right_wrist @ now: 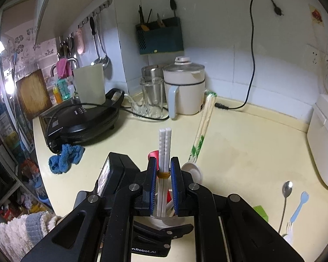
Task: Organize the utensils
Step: 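Lower the chopsticks into the glass and open the right tool, then move the right tool back over the wooden-handled fork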
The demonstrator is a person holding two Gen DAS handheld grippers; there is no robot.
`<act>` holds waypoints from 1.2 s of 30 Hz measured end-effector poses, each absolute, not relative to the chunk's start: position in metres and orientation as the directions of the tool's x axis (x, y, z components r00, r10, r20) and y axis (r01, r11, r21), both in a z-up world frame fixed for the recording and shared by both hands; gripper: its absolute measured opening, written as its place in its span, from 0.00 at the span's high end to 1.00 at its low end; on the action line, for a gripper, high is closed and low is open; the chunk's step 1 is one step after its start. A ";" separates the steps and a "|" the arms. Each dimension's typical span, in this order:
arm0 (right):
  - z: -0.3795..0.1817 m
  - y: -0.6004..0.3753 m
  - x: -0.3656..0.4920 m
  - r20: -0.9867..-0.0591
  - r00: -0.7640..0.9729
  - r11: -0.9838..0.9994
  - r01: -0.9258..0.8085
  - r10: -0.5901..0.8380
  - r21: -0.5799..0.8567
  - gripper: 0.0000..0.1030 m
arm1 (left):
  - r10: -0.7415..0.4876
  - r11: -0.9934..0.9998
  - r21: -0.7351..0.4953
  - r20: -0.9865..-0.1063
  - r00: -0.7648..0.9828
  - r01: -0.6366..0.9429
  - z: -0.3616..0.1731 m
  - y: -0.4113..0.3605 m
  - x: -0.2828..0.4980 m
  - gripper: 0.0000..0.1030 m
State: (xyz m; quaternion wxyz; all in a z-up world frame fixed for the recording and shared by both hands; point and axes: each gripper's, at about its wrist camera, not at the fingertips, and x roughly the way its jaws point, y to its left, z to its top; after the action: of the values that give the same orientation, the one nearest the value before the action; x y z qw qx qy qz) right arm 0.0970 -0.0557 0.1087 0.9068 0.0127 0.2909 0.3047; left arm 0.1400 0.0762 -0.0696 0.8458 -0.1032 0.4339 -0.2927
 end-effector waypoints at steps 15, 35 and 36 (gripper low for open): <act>0.098 -0.061 0.110 -0.531 0.612 0.803 -0.524 0.586 0.283 0.83 | -0.585 0.807 -0.429 -0.673 0.452 0.406 -0.070 0.076 0.140 0.12; 0.122 -0.054 0.140 -0.479 0.649 0.806 -0.497 0.592 0.322 0.74 | -0.586 0.806 -0.431 -0.673 0.451 0.406 -0.069 0.076 0.140 0.12; 0.122 -0.058 0.138 -0.470 0.656 0.807 -0.490 0.591 0.329 0.74 | -0.587 0.806 -0.431 -0.672 0.451 0.406 -0.069 0.076 0.140 0.12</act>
State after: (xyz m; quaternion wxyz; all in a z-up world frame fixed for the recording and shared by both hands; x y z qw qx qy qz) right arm 0.1377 -0.0583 0.1223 0.9059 0.0871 0.2878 0.2983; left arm 0.1399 0.0764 -0.0695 0.8454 -0.1043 0.4339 -0.2934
